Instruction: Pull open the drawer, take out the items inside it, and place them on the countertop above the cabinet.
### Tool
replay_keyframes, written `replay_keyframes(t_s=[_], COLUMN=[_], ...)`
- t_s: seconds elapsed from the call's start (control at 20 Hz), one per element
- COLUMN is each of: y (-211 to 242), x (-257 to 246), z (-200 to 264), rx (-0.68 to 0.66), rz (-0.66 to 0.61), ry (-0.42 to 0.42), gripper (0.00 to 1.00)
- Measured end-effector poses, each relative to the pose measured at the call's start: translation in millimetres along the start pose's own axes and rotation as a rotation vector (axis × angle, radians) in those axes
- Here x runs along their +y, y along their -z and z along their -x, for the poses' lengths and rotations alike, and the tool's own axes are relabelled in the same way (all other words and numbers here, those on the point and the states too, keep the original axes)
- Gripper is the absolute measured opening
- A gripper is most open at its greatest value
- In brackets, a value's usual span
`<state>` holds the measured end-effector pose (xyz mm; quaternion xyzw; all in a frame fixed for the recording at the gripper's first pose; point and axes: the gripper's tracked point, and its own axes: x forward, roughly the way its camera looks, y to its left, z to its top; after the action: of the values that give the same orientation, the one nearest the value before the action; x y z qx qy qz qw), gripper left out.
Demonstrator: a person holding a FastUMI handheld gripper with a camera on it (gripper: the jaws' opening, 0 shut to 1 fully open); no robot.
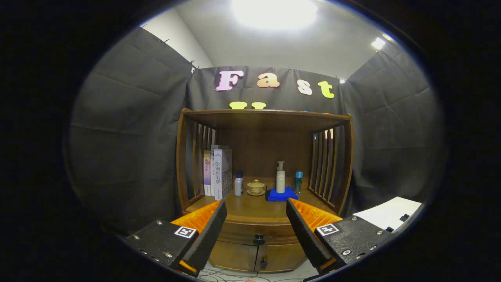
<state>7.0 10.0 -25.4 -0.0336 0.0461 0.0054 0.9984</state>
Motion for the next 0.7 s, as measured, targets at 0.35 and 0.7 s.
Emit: replay_keyframes(t_s=[0.35,0.7], y=[9.4,19.4], x=[3.9,-2.8], z=[0.5,-6.8], rx=[0.037,0.047], rz=[0.004,-0.037], ry=[-0.015,-0.016], gripper=[0.96,0.95])
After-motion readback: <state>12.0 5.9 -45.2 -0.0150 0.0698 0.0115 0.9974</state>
